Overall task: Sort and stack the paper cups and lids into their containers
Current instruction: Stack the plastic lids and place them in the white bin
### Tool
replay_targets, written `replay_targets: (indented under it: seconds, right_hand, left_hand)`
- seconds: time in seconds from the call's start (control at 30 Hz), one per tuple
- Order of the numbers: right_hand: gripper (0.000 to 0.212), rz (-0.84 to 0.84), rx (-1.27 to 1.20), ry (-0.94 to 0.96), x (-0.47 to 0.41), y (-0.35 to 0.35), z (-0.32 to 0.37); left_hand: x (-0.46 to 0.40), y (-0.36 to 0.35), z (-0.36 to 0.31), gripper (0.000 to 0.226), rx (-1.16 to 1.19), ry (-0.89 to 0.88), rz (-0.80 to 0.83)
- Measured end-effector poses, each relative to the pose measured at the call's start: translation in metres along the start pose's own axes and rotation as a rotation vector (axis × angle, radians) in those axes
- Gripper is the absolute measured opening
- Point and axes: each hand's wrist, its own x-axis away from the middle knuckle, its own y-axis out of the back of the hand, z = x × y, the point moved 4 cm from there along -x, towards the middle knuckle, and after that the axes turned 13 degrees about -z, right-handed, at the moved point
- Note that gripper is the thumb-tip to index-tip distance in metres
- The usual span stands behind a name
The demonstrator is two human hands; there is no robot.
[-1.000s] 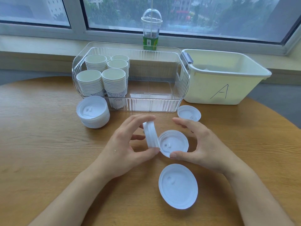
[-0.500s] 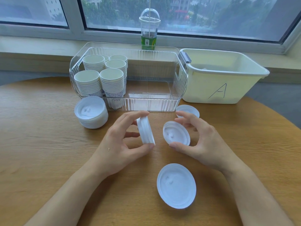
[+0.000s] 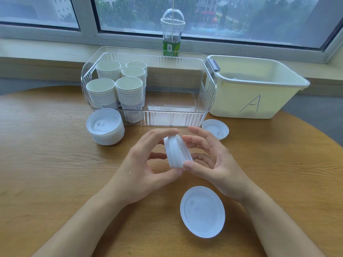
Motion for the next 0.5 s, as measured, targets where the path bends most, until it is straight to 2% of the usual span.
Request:
replay_targets:
  seconds: [0.5]
  right_hand:
    - [0.084, 0.061, -0.026, 0.032, 0.0010, 0.0058, 0.0047]
  left_hand:
    - [-0.0005, 0.0001, -0.0074, 0.075, 0.004, -0.035, 0.048]
